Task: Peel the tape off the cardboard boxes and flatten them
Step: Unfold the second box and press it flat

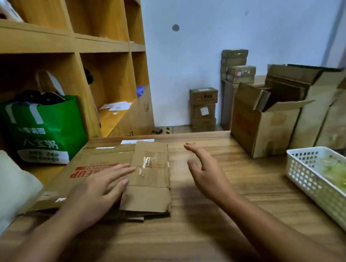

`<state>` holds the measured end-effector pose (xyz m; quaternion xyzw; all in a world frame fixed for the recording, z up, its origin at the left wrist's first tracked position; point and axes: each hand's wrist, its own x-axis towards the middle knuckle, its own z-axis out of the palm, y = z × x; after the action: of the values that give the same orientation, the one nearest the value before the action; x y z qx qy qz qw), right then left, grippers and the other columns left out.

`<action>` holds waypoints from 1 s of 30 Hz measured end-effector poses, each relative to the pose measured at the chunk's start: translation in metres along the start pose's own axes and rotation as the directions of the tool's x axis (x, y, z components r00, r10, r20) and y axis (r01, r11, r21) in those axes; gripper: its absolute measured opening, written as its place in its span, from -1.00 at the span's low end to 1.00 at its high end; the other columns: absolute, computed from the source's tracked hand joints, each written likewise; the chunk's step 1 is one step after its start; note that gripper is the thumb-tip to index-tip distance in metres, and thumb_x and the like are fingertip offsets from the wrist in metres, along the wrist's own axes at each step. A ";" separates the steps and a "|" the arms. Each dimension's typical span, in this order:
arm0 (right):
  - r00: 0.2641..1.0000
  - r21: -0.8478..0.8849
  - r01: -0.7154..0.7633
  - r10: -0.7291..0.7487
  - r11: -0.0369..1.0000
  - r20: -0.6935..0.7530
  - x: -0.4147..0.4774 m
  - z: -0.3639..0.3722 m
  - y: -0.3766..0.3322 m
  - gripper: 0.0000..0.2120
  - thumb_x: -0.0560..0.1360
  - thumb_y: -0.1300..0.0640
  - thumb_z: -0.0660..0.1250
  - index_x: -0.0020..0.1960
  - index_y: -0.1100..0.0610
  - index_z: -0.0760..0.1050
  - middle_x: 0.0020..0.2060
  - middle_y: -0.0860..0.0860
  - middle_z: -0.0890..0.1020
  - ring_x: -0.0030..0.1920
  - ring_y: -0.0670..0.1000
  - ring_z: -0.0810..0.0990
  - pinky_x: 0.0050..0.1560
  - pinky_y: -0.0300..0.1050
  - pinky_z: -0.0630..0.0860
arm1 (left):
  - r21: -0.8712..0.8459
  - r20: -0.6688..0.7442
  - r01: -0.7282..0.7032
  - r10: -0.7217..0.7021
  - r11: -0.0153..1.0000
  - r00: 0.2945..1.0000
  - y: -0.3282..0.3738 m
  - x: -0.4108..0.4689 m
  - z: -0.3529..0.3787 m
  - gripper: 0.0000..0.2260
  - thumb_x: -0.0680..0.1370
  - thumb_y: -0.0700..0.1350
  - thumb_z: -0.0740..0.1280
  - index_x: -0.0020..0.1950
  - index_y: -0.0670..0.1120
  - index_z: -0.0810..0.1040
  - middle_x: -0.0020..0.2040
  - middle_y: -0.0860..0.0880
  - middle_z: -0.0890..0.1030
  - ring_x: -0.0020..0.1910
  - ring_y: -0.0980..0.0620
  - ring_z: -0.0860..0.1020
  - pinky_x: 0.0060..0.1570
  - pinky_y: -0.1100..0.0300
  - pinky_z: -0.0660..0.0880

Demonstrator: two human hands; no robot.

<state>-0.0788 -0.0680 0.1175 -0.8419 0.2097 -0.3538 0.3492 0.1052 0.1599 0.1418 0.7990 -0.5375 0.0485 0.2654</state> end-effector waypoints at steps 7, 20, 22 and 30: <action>0.994 -0.062 -0.087 0.084 0.994 -0.064 -0.061 -0.083 0.028 -0.53 0.61 0.29 0.27 0.49 0.04 0.39 0.41 -0.13 0.45 0.42 -0.23 0.34 0.33 -0.58 0.12 | -0.151 0.072 -0.158 0.170 0.976 0.983 0.113 -0.039 0.077 -0.71 0.61 0.18 0.22 0.32 0.40 0.44 0.31 0.54 0.31 0.32 0.62 0.19 0.31 0.53 0.21; 0.997 -0.287 -0.019 0.040 0.958 0.068 -0.158 -0.173 0.040 -0.57 0.60 0.22 0.29 0.45 0.04 0.45 0.47 -0.11 0.36 0.53 -0.15 0.25 0.48 -0.38 0.13 | -0.150 0.218 -0.121 0.152 0.981 0.964 0.162 -0.053 0.157 -0.71 0.63 0.17 0.23 0.32 0.46 0.37 0.39 0.51 0.25 0.44 0.48 0.15 0.47 0.34 0.14; 0.991 -0.433 0.124 -0.089 0.893 0.100 -0.169 -0.188 0.032 -0.56 0.56 0.20 0.31 0.43 0.04 0.47 0.47 -0.06 0.41 0.57 -0.07 0.22 0.54 -0.17 0.21 | -0.147 0.214 -0.111 0.141 0.983 0.967 0.161 -0.054 0.158 -0.71 0.61 0.16 0.27 0.25 0.51 0.37 0.34 0.57 0.26 0.41 0.53 0.16 0.40 0.46 0.11; 0.996 -0.854 0.086 -0.018 0.513 0.089 -0.147 -0.250 0.021 -0.47 0.57 -0.02 0.30 0.53 -0.12 0.33 0.57 -0.02 0.28 0.64 0.12 -0.04 0.61 0.15 -0.21 | -0.134 0.202 -0.110 0.136 0.985 0.970 0.161 -0.055 0.161 -0.71 0.60 0.16 0.27 0.27 0.50 0.39 0.35 0.58 0.27 0.41 0.51 0.18 0.42 0.32 0.22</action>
<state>-0.3637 -0.1036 0.1629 -0.9221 0.3195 -0.1859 -0.1147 -0.0940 0.0842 0.0443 0.7471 -0.6130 -0.0528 0.2516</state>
